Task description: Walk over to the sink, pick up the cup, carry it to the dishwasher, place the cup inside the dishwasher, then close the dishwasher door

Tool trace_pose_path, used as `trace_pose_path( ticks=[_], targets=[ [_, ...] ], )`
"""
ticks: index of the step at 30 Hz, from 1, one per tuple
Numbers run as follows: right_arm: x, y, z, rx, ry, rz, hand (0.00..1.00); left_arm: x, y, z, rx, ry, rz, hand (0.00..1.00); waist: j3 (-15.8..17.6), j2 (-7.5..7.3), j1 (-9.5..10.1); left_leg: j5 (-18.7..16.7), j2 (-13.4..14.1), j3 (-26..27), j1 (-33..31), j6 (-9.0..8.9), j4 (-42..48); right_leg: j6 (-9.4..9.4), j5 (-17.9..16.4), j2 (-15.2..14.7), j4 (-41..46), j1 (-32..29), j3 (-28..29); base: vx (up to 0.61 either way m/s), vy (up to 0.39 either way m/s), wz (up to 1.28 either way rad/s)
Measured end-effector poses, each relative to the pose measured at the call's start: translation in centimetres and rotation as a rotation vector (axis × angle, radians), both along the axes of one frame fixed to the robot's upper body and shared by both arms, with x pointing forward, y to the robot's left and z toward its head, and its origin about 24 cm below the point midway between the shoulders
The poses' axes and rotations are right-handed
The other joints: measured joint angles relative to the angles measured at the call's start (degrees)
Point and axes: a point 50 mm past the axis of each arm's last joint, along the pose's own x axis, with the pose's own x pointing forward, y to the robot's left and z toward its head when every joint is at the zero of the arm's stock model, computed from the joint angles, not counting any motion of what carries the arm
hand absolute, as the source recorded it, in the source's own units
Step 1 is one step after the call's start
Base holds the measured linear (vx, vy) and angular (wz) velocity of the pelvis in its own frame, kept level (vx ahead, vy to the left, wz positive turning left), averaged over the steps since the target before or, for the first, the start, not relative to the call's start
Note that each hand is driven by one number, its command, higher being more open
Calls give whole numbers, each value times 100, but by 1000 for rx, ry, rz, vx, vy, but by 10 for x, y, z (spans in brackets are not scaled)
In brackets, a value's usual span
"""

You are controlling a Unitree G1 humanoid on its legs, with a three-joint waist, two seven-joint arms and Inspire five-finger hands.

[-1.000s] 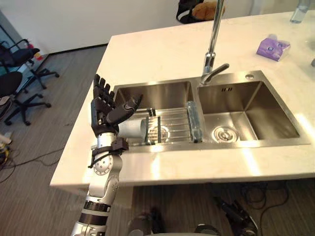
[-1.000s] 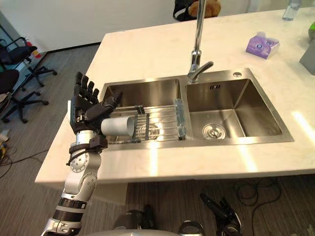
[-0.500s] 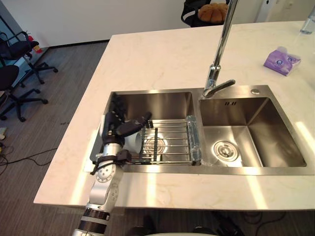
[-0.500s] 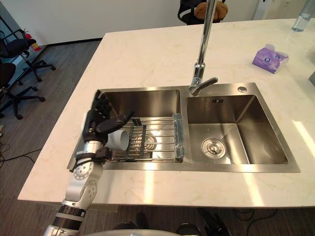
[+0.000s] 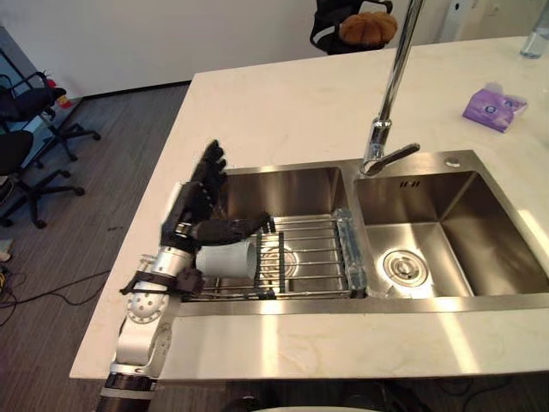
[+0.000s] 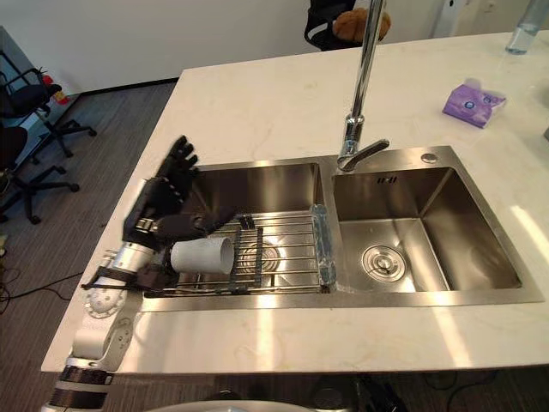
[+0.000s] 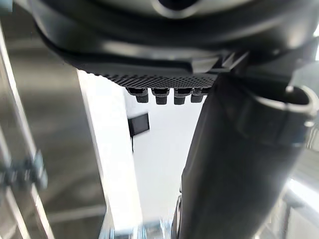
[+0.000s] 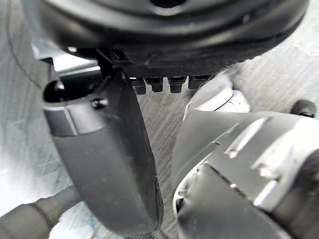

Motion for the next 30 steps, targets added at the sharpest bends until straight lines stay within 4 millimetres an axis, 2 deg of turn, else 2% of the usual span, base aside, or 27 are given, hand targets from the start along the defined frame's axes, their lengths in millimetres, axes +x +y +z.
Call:
trace_pose_path(
  ticks=[2, 4, 7, 11, 15, 18, 21, 30],
  targets=[
    [-2, -1, 0, 6, 0, -31, 100, -5, 4, 10, 50, -48, 21, 100, -32, 93, 78, 5, 135, -16, 7, -44, -4, -36, 154, 245, -444, 213, -75, 123, -93, -3],
    [-2, -5, 1, -1, -10, -57, 100, -10, 5, 29, 134, -133, 7, 100, -39, 95, 141, -1, 276, -12, 10, -99, -55, -68, 415, 508, -1028, 445, -135, 123, -90, -7],
    [1, -16, 4, -22, -30, -106, 100, -14, 13, 44, 203, -182, -23, 100, -48, 105, 175, 8, 282, 27, 3, -111, -152, -49, 683, 641, -1581, 617, -138, 89, -31, -10],
    [-1, -14, 3, 23, -47, -198, 100, -13, 12, 40, 238, -120, -109, 100, -55, 101, 194, 13, 206, -17, -6, -102, -192, 0, 753, 610, -1758, 697, -161, 58, 28, 2],
    [1, 2, -3, 71, -37, -191, 100, -12, 9, 33, 317, -22, -221, 100, -58, 106, 295, 20, 187, -80, -26, -93, -202, 9, 759, 600, -1790, 719, -212, 4, 18, 7],
    [9, 6, -3, 84, -44, -149, 100, -14, 13, 28, 382, 39, -259, 100, -67, 113, 313, 39, 181, -115, -39, -73, -225, 5, 767, 600, -1795, 719, -245, -30, 6, 6],
    [11, 4, -2, 86, -46, -127, 100, -15, 16, 27, 456, 77, -280, 100, -100, 115, 413, 74, 165, -132, -74, -57, -245, 2, 826, 600, -1869, 716, -264, -49, 10, 3],
    [13, -3, 0, 90, -45, -89, 100, -15, 22, 28, 665, 164, -337, 100, -124, 113, 505, 235, 84, -314, -135, -11, -399, 9, 887, 541, -1890, 711, -442, -41, 14, 11]
  ],
)
